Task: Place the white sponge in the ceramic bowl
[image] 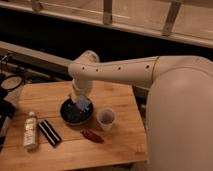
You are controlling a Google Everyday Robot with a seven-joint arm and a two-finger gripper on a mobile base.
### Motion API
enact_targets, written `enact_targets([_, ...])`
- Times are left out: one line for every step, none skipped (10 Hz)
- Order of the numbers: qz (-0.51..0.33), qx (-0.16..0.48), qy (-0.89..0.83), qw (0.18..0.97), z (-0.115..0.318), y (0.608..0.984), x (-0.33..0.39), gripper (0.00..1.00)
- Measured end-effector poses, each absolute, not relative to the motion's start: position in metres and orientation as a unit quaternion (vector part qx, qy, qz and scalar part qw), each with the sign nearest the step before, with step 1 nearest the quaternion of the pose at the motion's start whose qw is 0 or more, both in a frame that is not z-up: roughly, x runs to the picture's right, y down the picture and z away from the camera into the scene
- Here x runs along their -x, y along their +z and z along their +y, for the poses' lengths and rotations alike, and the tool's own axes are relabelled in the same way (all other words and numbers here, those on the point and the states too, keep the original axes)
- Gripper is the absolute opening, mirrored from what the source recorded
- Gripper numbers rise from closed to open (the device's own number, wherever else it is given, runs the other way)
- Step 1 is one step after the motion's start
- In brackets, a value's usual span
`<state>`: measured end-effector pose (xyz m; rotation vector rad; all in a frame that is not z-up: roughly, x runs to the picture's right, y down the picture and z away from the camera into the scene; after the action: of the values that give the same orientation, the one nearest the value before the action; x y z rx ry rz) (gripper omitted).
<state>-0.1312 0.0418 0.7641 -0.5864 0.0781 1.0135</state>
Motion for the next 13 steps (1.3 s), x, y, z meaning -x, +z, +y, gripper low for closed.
enact_targets([0.039,0.276,0.474,0.835,0.041,0.768,0.13,0.13])
enact_targets([0.041,0.278,0.473,0.835,0.043,0.77,0.131,0.13])
enact_targets([0.041,0.278,0.473,0.835,0.046,0.769,0.13,0.16])
enact_targets([0.04,0.278,0.474,0.835,0.047,0.768,0.131,0.23])
enact_targets([0.04,0.276,0.471,0.837,0.047,0.769,0.133,0.32])
enact_targets([0.041,0.277,0.468,0.838,0.049,0.771,0.135,0.42])
enact_targets([0.04,0.278,0.467,0.839,0.051,0.772,0.137,0.45])
enact_targets([0.041,0.277,0.466,0.839,0.052,0.773,0.135,0.46])
enact_targets([0.041,0.276,0.466,0.84,0.052,0.774,0.135,0.46])
enact_targets([0.041,0.276,0.464,0.841,0.054,0.775,0.137,0.46])
enact_targets([0.04,0.277,0.462,0.841,0.056,0.775,0.14,0.46])
enact_targets([0.039,0.277,0.461,0.842,0.056,0.775,0.141,0.5])
enact_targets([0.039,0.277,0.461,0.842,0.057,0.775,0.141,0.61])
